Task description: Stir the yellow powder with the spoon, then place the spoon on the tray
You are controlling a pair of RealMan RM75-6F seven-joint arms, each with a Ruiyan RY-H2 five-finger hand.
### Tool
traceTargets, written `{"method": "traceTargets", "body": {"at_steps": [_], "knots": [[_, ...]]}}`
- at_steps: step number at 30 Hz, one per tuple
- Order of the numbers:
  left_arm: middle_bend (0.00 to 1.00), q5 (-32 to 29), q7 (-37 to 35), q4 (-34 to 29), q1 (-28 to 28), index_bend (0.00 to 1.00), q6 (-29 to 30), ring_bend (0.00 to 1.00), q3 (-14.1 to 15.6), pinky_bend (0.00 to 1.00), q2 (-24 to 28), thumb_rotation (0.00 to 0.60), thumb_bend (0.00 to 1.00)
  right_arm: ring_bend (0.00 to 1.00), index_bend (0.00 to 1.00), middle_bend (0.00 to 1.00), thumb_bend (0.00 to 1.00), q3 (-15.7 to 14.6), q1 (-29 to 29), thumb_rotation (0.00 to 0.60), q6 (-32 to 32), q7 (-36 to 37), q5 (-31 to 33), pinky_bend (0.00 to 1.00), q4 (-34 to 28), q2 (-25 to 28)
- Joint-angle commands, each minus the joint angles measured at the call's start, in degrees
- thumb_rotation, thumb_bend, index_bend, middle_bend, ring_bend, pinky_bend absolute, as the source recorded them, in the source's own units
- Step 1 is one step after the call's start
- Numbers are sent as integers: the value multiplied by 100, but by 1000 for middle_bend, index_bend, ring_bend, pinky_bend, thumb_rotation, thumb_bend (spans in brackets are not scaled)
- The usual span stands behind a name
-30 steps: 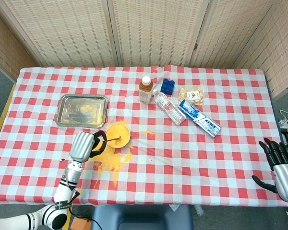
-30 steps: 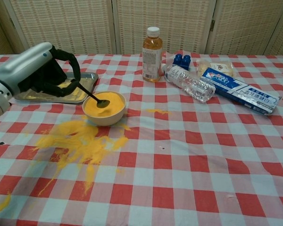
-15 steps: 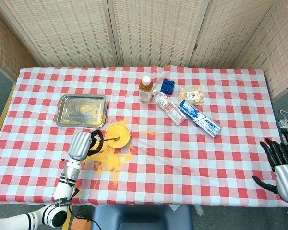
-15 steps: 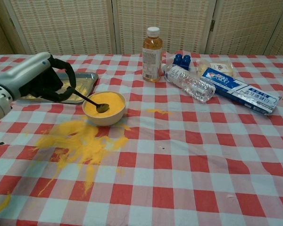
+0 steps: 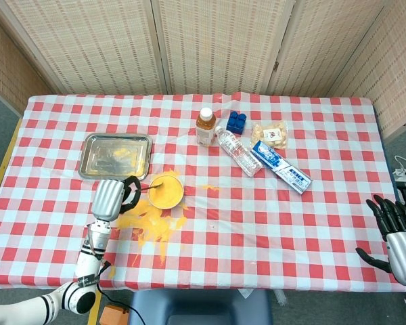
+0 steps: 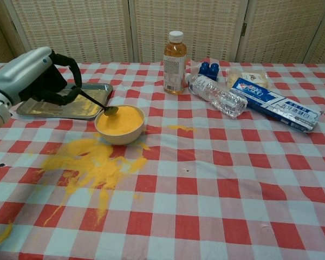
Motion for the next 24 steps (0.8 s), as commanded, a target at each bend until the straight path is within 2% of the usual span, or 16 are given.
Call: {"method": "traceTargets", "body": {"at_steps": [1, 5, 17, 24], "knots": [[1000, 21, -25, -76, 7, 790, 7, 1000, 13, 1000, 13, 600, 808, 0, 0, 0, 65, -1, 0, 600, -1, 3, -1, 0, -1, 2], [1000, 70, 5, -123, -13, 790, 24, 1000, 13, 1000, 17, 600, 807, 0, 0, 0, 65, -4, -9, 600, 18, 13, -14, 0, -5, 10], [1000, 94, -31, 348, -102, 790, -54, 1000, 18, 1000, -121, 600, 807, 0, 0, 0, 65, -4, -34, 600, 61, 45, -23, 0, 8, 36], [1000, -48, -85, 137, -53, 790, -194, 1000, 40, 1000, -52, 600, 809, 0, 0, 0, 65, -2, -58, 600, 114, 41, -40, 0, 7, 33]]}}
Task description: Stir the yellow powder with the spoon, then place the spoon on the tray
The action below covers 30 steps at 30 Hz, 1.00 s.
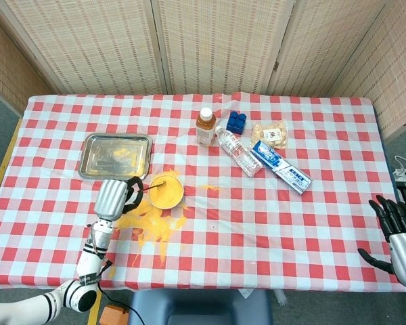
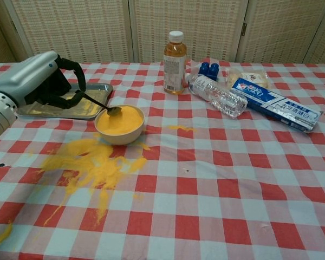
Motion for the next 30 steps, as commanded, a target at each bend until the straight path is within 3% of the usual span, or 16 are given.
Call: {"method": "traceTargets", "body": {"at_steps": [1, 6, 13, 19, 30], "knots": [[1000, -146, -27, -232, 40, 790, -139, 1000, 8, 1000, 79, 600, 810, 0, 0, 0, 64, 2, -16, 600, 36, -7, -10, 0, -2, -4], [1000, -701, 108, -1266, 173, 790, -598, 1000, 37, 1000, 511, 600, 810, 0, 0, 0, 64, -12, -43, 600, 84, -24, -51, 0, -8, -10], [1000, -878, 241, -1705, 192, 790, -693, 1000, 29, 1000, 696, 600, 811, 0, 0, 0, 65, -14, -50, 600, 85, -32, -55, 0, -14, -9], [1000, -518, -50, -1448, 177, 790, -398, 1000, -33, 1000, 560, 600, 812, 0, 0, 0, 65, -19, -53, 600, 79, -31, -59, 0, -20, 1], [1000, 193, -329, -402, 49, 790, 62, 1000, 28, 1000, 164, 600, 811, 0, 0, 0, 64, -18, -45, 600, 45, -57, -49, 0, -26, -1]]}}
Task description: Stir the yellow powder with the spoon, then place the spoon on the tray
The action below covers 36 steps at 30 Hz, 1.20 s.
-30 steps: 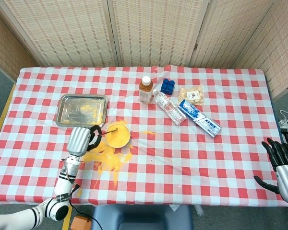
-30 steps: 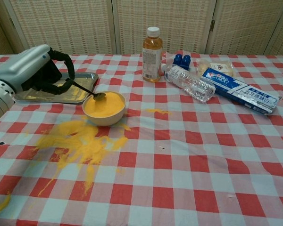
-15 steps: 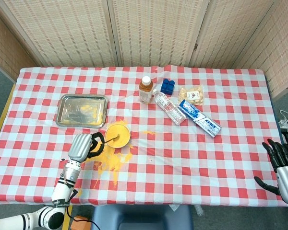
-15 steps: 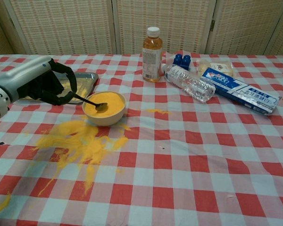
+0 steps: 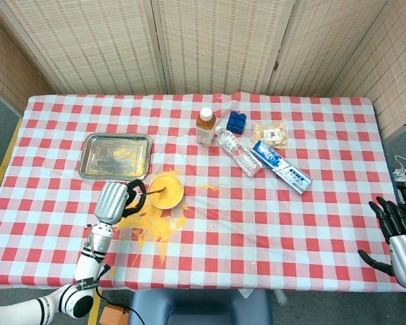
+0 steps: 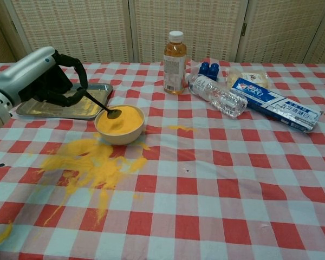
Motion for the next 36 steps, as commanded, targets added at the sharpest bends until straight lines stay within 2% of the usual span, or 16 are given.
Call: {"method": "traceTargets", "body": {"at_steps": [1, 8, 13, 21, 29, 32, 36], "knots": [[1000, 191, -85, 372, -71, 790, 166, 1000, 14, 1000, -164, 600, 811, 0, 0, 0, 64, 3, 2, 600, -5, -1, 6, 0, 2, -2], [1000, 506, -215, 1171, -185, 790, 413, 1000, 54, 1000, -468, 600, 809, 0, 0, 0, 65, 23, 12, 600, -28, 8, 47, 0, 9, 3], [1000, 497, -291, 1388, -181, 790, 379, 1000, 109, 1000, -543, 600, 812, 0, 0, 0, 65, 26, 10, 600, -25, 18, 50, 0, 9, 8], [1000, 335, -358, 829, -82, 790, 180, 1000, 174, 1000, -314, 600, 811, 0, 0, 0, 65, 19, -2, 600, -2, 8, 25, 0, 0, 5], [1000, 68, -263, -18, 25, 790, -86, 1000, 198, 1000, 23, 600, 808, 0, 0, 0, 65, 12, -9, 600, 12, -9, 4, 0, 1, -3], [1000, 177, -179, -4, 10, 790, 30, 1000, 173, 1000, 17, 600, 808, 0, 0, 0, 65, 6, -11, 600, 13, -9, -6, 0, -4, 2], [1000, 432, -159, 363, -41, 790, 266, 1000, 155, 1000, -112, 600, 807, 0, 0, 0, 65, 8, -20, 600, 32, 4, -8, 0, -3, 7]]}}
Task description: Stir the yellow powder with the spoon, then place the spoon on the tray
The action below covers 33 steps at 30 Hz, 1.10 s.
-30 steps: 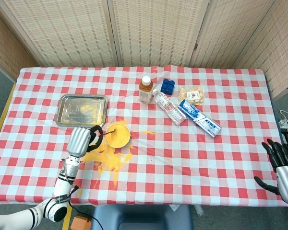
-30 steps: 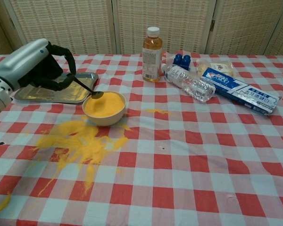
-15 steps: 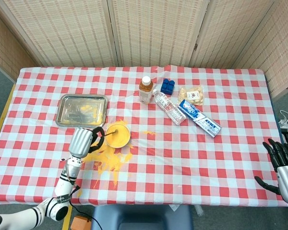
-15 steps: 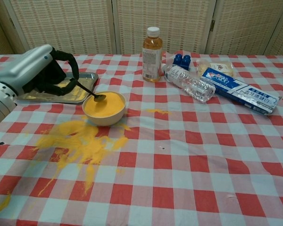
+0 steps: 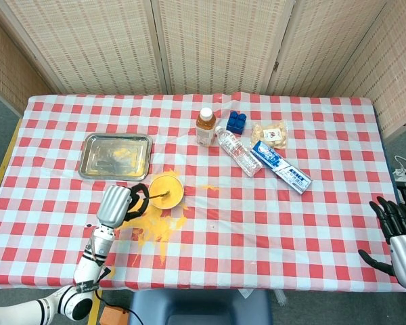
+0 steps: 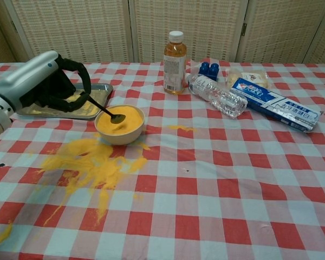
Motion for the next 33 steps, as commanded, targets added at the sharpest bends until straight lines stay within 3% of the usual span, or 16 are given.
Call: {"method": "traceTargets", "body": {"at_steps": [1, 9, 15, 25, 33], "knots": [[1000, 262, 27, 412, -48, 790, 245, 1000, -10, 1000, -146, 600, 808, 0, 0, 0, 65, 3, -2, 600, 3, 3, 3, 0, 2, 1], [1000, 601, -107, 1380, -127, 790, 527, 1000, 83, 1000, -475, 600, 807, 0, 0, 0, 65, 9, 13, 600, -33, -13, 23, 0, 6, -6], [1000, 802, -172, 1809, -108, 790, 579, 1000, 322, 1000, -648, 600, 806, 0, 0, 0, 65, 11, 19, 600, -53, -37, 35, 0, -2, -16], [1000, 716, -81, 998, 11, 791, 359, 1000, 483, 1000, -377, 600, 805, 0, 0, 0, 65, 5, 10, 600, -31, -26, 13, 0, -2, -8], [1000, 610, -255, 534, 39, 791, 363, 1000, 335, 1000, -247, 600, 805, 0, 0, 0, 64, -1, 5, 600, -25, -31, 2, 0, -6, -9]]}}
